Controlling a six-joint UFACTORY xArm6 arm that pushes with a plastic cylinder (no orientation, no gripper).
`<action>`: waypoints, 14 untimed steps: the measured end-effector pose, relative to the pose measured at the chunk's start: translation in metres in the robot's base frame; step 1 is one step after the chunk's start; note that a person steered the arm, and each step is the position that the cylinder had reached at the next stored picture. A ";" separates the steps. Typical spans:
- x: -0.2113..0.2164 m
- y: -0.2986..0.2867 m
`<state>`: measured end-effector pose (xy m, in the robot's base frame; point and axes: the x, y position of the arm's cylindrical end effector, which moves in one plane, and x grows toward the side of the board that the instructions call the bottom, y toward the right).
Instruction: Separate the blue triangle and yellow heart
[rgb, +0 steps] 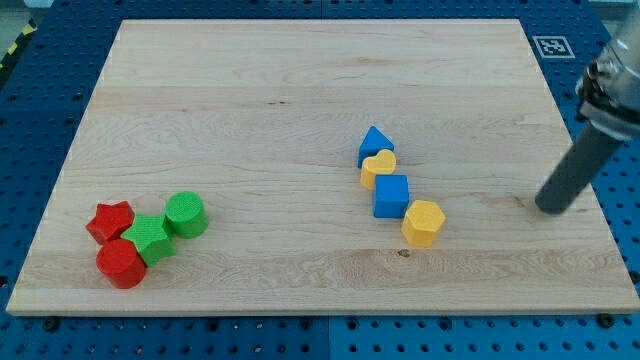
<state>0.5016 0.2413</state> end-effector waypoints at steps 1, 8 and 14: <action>-0.047 -0.004; -0.098 -0.185; -0.084 -0.183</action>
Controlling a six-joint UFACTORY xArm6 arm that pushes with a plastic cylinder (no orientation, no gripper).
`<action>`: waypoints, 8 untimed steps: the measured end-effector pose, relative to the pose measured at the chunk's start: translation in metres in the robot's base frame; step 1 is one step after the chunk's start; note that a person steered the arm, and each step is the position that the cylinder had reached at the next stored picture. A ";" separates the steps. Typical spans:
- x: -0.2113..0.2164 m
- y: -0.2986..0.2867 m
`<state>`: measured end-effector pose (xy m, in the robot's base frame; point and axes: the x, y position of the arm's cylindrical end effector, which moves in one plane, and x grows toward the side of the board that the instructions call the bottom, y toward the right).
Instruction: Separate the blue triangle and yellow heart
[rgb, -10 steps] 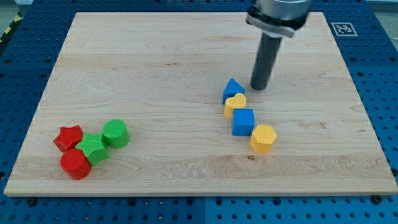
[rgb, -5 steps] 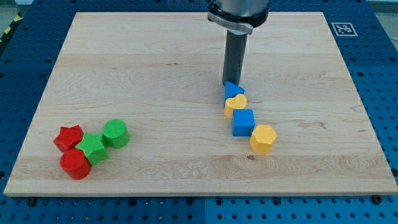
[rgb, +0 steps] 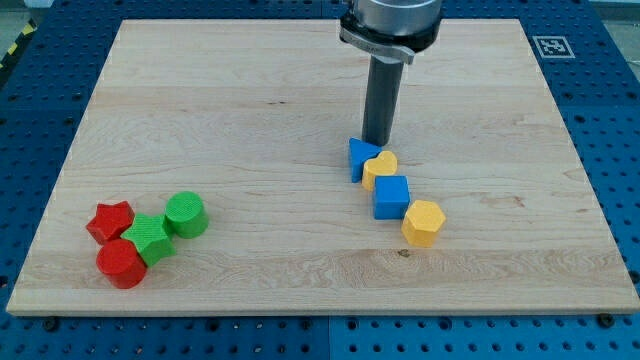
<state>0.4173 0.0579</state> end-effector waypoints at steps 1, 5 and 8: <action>-0.005 -0.021; 0.019 -0.022; 0.067 -0.003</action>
<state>0.4843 0.0552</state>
